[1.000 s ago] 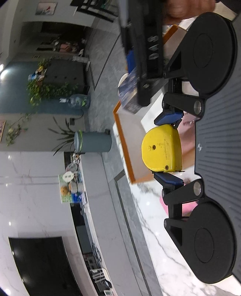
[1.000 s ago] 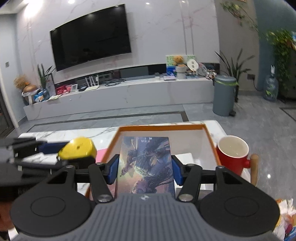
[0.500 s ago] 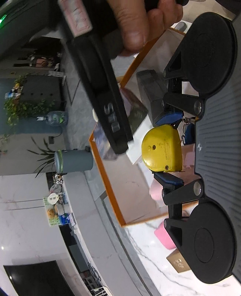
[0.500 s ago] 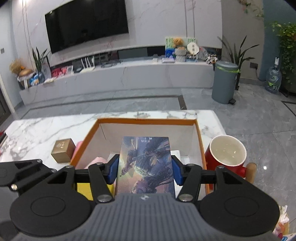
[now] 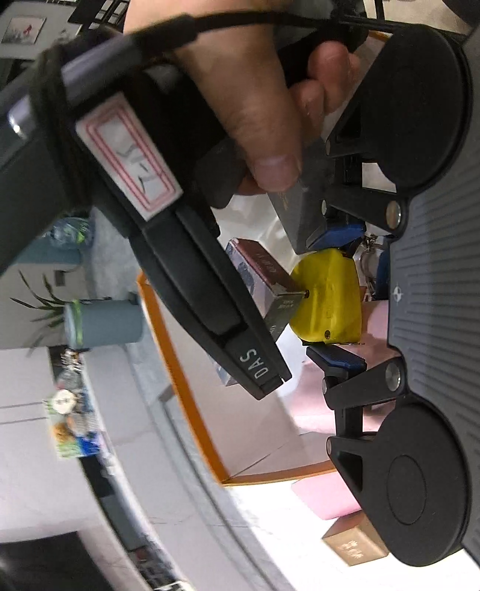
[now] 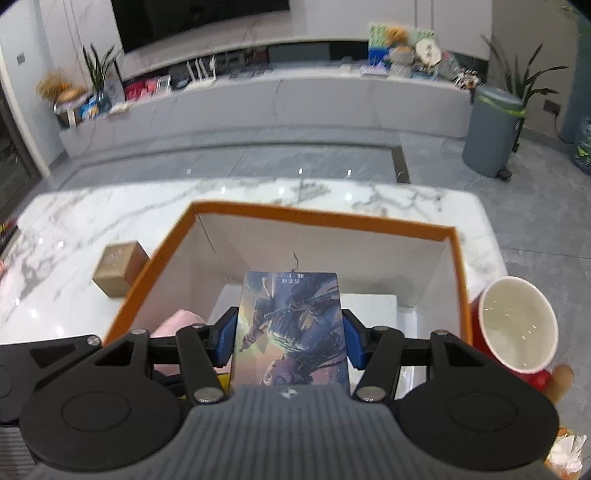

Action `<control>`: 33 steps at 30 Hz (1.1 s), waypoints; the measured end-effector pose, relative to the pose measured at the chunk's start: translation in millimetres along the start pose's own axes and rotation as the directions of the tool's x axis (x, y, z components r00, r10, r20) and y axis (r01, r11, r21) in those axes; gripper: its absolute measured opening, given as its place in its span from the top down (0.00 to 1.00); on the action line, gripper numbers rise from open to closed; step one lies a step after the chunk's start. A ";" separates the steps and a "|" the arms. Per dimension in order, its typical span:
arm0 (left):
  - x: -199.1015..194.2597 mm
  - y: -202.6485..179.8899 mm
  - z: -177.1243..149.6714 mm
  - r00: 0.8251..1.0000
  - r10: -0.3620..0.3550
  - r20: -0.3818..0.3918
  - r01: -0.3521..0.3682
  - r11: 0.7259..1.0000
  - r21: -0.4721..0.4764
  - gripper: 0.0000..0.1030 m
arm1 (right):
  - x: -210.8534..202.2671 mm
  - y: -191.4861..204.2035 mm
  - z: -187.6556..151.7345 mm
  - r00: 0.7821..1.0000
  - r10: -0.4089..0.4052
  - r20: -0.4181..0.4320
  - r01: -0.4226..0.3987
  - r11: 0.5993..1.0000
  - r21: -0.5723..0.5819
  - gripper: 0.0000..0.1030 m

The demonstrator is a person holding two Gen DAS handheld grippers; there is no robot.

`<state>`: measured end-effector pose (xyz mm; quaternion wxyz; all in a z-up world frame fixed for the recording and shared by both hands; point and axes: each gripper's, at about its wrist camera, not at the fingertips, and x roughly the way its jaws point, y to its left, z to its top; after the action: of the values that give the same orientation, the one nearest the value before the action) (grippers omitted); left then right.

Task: Organize objects
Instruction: 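Lower both items into the orange box and open both tools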

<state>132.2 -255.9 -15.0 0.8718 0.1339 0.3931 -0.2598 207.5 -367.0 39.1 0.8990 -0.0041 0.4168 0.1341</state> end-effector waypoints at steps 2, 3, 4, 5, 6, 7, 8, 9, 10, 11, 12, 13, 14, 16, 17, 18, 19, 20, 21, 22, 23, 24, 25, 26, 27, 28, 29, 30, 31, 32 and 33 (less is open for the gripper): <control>2.5 5.6 0.1 1.000 -0.004 -0.026 0.004 0.999 -0.031 0.38 | 9.4 0.9 3.6 1.000 0.002 -0.027 -0.003 1.000 -0.012 0.43; 3.2 7.9 -0.3 0.999 -0.009 -0.032 0.007 0.999 -0.042 0.38 | 13.3 0.6 4.9 0.999 0.007 -0.039 -0.008 1.000 -0.012 0.43; 3.7 9.7 -0.5 0.999 -0.011 -0.037 0.009 0.999 -0.048 0.38 | 17.5 0.1 6.3 0.999 0.012 -0.051 -0.012 1.000 -0.011 0.43; 4.3 10.7 -0.3 0.999 -0.009 -0.042 0.006 0.999 -0.054 0.38 | 21.2 -0.5 7.4 0.998 0.016 -0.059 -0.016 1.000 -0.009 0.43; 5.1 11.3 -0.3 0.999 -0.009 -0.048 0.006 0.998 -0.055 0.38 | 24.5 -0.7 8.6 0.998 0.018 -0.067 -0.019 1.000 -0.007 0.43; 6.0 11.6 -0.4 0.998 -0.009 -0.055 0.006 0.998 -0.055 0.38 | 27.8 -0.8 9.4 0.997 0.017 -0.075 -0.018 1.000 -0.007 0.43; 6.6 11.1 0.8 0.998 -0.008 -0.062 0.005 0.998 -0.055 0.38 | 30.7 -0.6 10.2 0.996 0.015 -0.083 -0.016 1.000 -0.009 0.42; 7.5 11.4 0.8 0.998 -0.009 -0.069 0.005 0.998 -0.055 0.38 | 33.1 -0.1 11.0 0.996 0.013 -0.089 -0.014 1.000 -0.011 0.42; 9.0 11.2 1.0 0.997 -0.011 -0.076 0.007 0.998 -0.057 0.38 | 35.8 0.8 11.6 0.995 0.010 -0.096 -0.012 1.000 -0.016 0.42; 10.7 11.0 1.0 0.996 -0.014 -0.086 0.009 0.998 -0.061 0.38 | 37.9 1.2 12.0 0.995 0.009 -0.103 -0.012 1.000 -0.022 0.42; 11.6 11.6 1.2 0.995 -0.017 -0.094 0.011 0.998 -0.065 0.38 | 39.8 1.3 12.2 0.994 0.009 -0.109 -0.012 1.000 -0.026 0.42; 13.2 12.0 2.0 0.994 -0.018 -0.104 0.011 0.998 -0.065 0.38 | 41.8 1.4 11.9 0.993 0.009 -0.115 -0.012 0.999 -0.030 0.42; 11.8 11.5 -0.2 0.993 -0.017 -0.113 0.010 0.998 -0.062 0.38 | 44.0 1.1 11.7 0.992 0.010 -0.123 -0.014 0.999 -0.033 0.42; 14.2 9.9 0.1 0.992 -0.010 -0.129 0.003 0.999 -0.054 0.37 | 48.3 0.5 11.5 0.990 0.007 -0.139 -0.012 0.999 -0.039 0.42; 15.5 8.8 0.1 0.991 -0.005 -0.136 -0.001 0.999 -0.049 0.34 | 50.5 -0.2 11.2 0.989 0.003 -0.147 -0.009 0.999 -0.043 0.42; 17.0 7.7 0.2 0.989 0.004 -0.145 -0.010 0.999 -0.043 0.33 | 52.0 -1.0 11.2 0.988 0.004 -0.155 -0.011 0.999 -0.042 0.42; 18.4 7.1 0.3 0.988 0.006 -0.153 -0.013 0.999 -0.041 0.32 | 52.4 -2.0 11.4 0.987 0.013 -0.159 -0.020 0.999 -0.038 0.42; 19.7 6.8 0.4 0.987 0.008 -0.160 -0.014 0.999 -0.040 0.32 | 52.1 -1.7 11.7 0.987 0.021 -0.157 -0.027 0.999 -0.038 0.42; 20.9 6.7 0.2 0.986 0.007 -0.167 -0.014 0.999 -0.040 0.31 | 52.7 -1.1 12.2 0.987 0.024 -0.158 -0.031 0.999 -0.041 0.42; 21.9 6.6 -0.1 0.985 0.006 -0.173 -0.013 0.999 -0.039 0.30 | 53.6 -0.5 12.6 0.986 0.023 -0.164 -0.030 0.999 -0.043 0.42; 22.4 6.5 -0.5 0.984 0.005 -0.177 -0.012 0.999 -0.039 0.29 | 55.0 0.2 12.3 0.985 0.017 -0.173 -0.026 0.999 -0.047 0.42; 22.6 6.4 -1.2 0.984 0.004 -0.179 -0.011 0.999 -0.040 0.28 | 56.0 1.3 11.9 0.984 0.011 -0.179 -0.021 0.998 -0.055 0.40; 22.2 6.1 -2.1 0.984 0.005 -0.178 -0.013 0.999 -0.041 0.28 | 55.5 2.4 12.1 0.984 0.009 -0.179 -0.020 0.998 -0.062 0.38; 21.8 5.5 -2.9 0.984 0.008 -0.176 -0.015 0.999 -0.040 0.27 | 54.8 2.6 12.3 0.984 0.013 -0.176 -0.025 0.998 -0.064 0.32; 21.3 4.7 -3.8 0.985 0.008 -0.174 -0.015 0.999 -0.038 0.27 | 54.2 2.6 12.6 0.984 0.018 -0.175 -0.030 0.997 -0.065 0.25; 20.8 3.5 -4.5 0.985 0.008 -0.173 -0.014 0.999 -0.034 0.24 | 53.7 2.4 12.8 0.985 0.019 -0.173 -0.031 0.997 -0.065 0.22; 20.2 1.6 -5.3 0.985 0.006 -0.170 -0.011 1.000 -0.026 0.20 | 52.5 2.0 12.9 0.985 0.015 -0.169 -0.026 0.998 -0.065 0.20; 19.1 -0.4 -6.5 0.986 0.003 -0.166 -0.006 1.000 -0.018 0.18 | 51.5 2.1 12.6 0.986 0.006 -0.166 -0.018 0.997 -0.069 0.20; 18.0 -2.1 -7.7 0.987 0.000 -0.162 -0.003 1.000 -0.014 0.15 | 50.3 1.1 12.1 0.986 -0.001 -0.164 -0.011 0.997 -0.071 0.20; 16.9 -3.7 -8.8 0.988 0.000 -0.157 -0.002 1.000 -0.012 0.13 | 49.2 -0.2 11.3 0.987 -0.001 -0.163 -0.009 0.998 -0.064 0.20; 15.7 -4.9 -10.0 0.988 0.002 -0.152 -0.004 1.000 -0.013 0.12 | 47.7 -1.0 10.4 0.987 0.001 -0.162 -0.010 0.998 -0.057 0.20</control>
<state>132.0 -261.1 -33.5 0.8406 0.1480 0.4599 -0.2448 244.9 -355.4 9.9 0.8613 -0.0400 0.4845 0.1479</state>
